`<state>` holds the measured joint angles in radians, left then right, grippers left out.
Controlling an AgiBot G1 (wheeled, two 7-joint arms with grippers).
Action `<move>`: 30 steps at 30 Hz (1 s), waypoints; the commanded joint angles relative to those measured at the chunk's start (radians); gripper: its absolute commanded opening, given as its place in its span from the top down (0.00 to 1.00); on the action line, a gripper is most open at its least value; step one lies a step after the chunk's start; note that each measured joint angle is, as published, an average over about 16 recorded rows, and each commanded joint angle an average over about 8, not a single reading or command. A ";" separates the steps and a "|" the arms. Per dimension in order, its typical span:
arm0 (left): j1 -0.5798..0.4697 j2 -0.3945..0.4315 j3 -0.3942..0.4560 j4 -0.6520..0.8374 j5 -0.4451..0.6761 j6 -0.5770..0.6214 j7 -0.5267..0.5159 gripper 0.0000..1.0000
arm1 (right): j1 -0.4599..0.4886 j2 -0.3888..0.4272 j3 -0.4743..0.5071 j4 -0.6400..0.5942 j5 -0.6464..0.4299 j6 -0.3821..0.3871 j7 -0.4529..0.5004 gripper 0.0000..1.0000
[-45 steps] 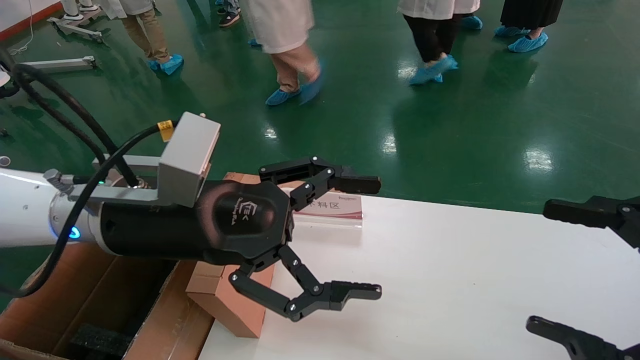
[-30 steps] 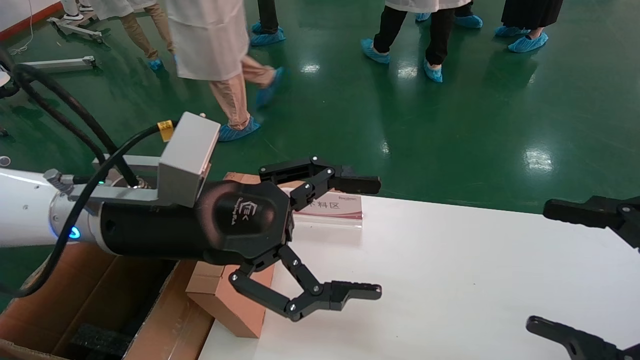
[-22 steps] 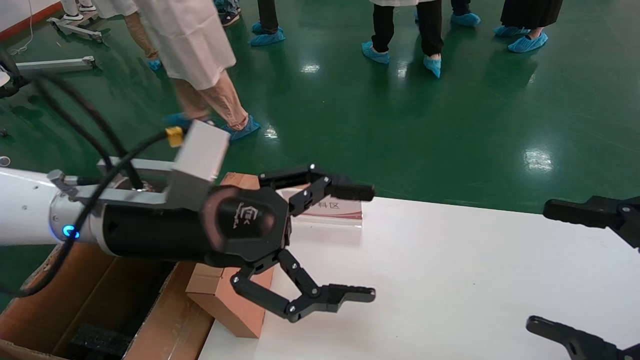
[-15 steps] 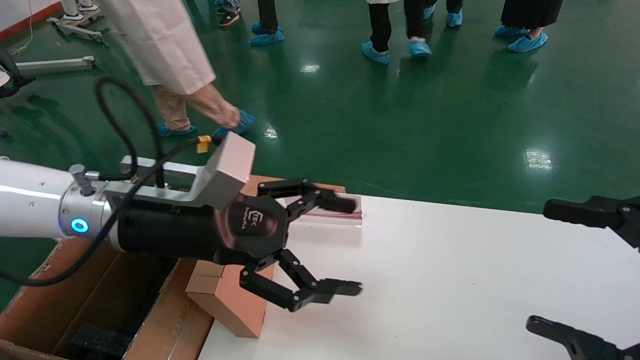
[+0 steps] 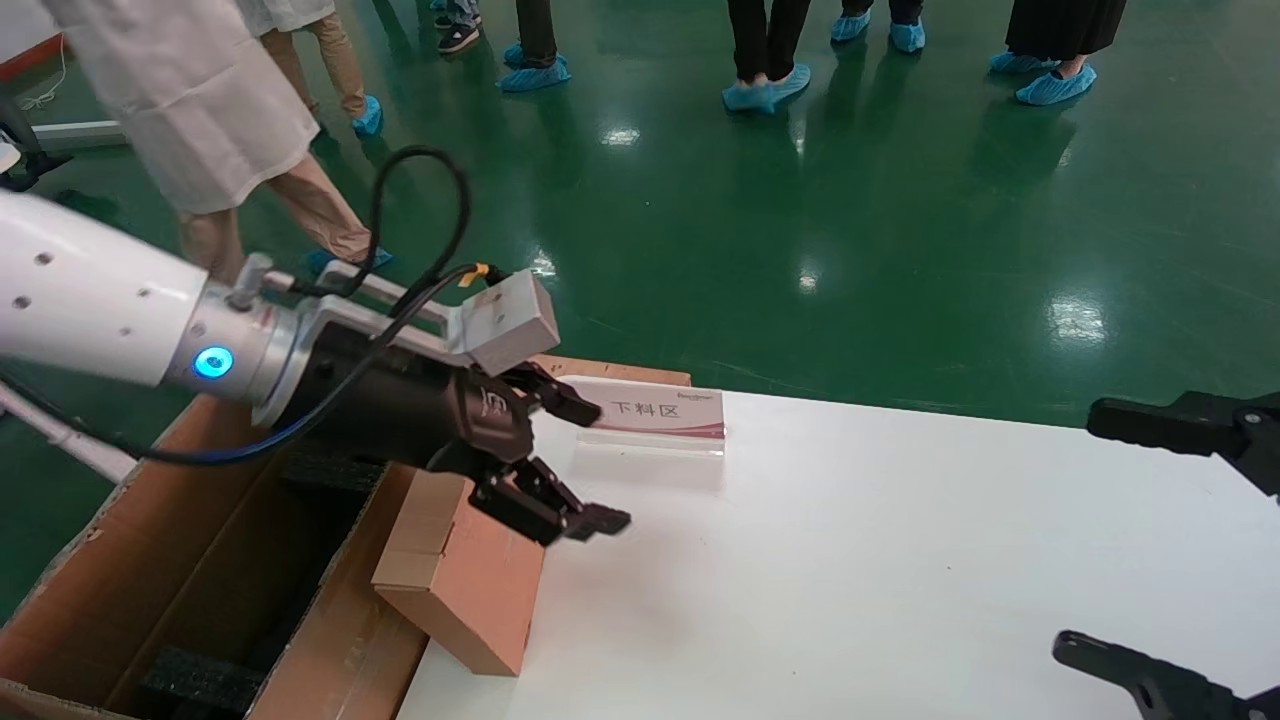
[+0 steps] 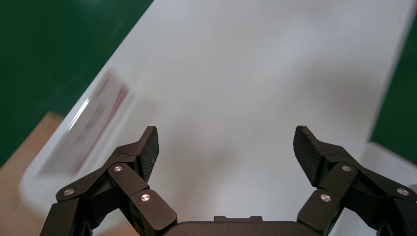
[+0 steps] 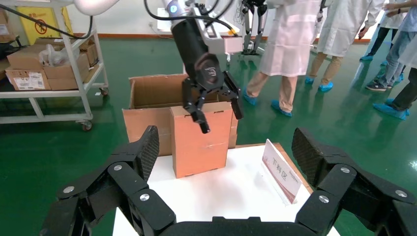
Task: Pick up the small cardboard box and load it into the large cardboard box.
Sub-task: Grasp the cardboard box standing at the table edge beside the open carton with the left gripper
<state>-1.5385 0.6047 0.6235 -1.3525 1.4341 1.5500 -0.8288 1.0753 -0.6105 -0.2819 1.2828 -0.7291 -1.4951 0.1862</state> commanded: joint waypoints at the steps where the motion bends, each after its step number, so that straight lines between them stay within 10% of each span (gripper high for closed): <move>1: -0.045 0.015 0.036 -0.002 0.067 0.011 -0.059 0.00 | 0.000 0.000 0.000 0.000 0.000 0.000 0.000 0.00; 30: -0.477 0.045 0.625 -0.004 0.142 0.031 -0.531 0.00 | 0.000 0.001 -0.002 0.000 0.002 0.001 -0.001 0.00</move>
<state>-2.0141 0.6521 1.2486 -1.3564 1.5733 1.5805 -1.3599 1.0758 -0.6096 -0.2841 1.2828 -0.7276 -1.4941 0.1851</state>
